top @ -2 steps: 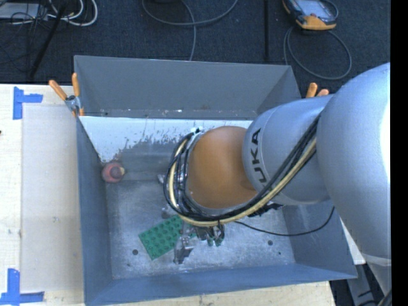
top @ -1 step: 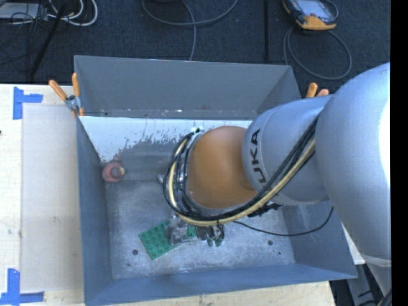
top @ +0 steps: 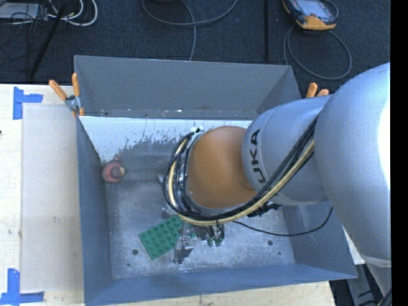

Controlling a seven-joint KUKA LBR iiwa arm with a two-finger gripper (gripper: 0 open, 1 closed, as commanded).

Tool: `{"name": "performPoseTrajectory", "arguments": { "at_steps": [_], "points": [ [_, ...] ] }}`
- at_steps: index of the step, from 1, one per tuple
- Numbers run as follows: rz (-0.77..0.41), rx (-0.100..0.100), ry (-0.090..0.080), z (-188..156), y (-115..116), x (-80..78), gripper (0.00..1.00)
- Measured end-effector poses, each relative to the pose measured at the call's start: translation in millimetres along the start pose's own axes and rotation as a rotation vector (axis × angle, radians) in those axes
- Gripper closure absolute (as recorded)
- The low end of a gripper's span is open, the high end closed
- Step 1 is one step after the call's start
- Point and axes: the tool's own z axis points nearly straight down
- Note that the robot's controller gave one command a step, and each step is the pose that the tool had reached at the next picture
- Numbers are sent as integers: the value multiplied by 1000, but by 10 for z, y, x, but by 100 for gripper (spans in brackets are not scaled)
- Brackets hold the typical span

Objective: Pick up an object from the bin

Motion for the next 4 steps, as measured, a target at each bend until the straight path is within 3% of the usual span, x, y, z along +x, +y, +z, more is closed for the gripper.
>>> {"name": "performPoseTrajectory", "arguments": {
  "at_steps": [1, 2, 3, 4],
  "points": [
    [1, 0, 0, 0, 0, 0, 100],
    [2, 0, 0, 0, 0, 0, 0],
    [2, 0, 0, 0, 0, 0, 100],
    [3, 0, 0, 0, 0, 0, 0]
  ]
}}
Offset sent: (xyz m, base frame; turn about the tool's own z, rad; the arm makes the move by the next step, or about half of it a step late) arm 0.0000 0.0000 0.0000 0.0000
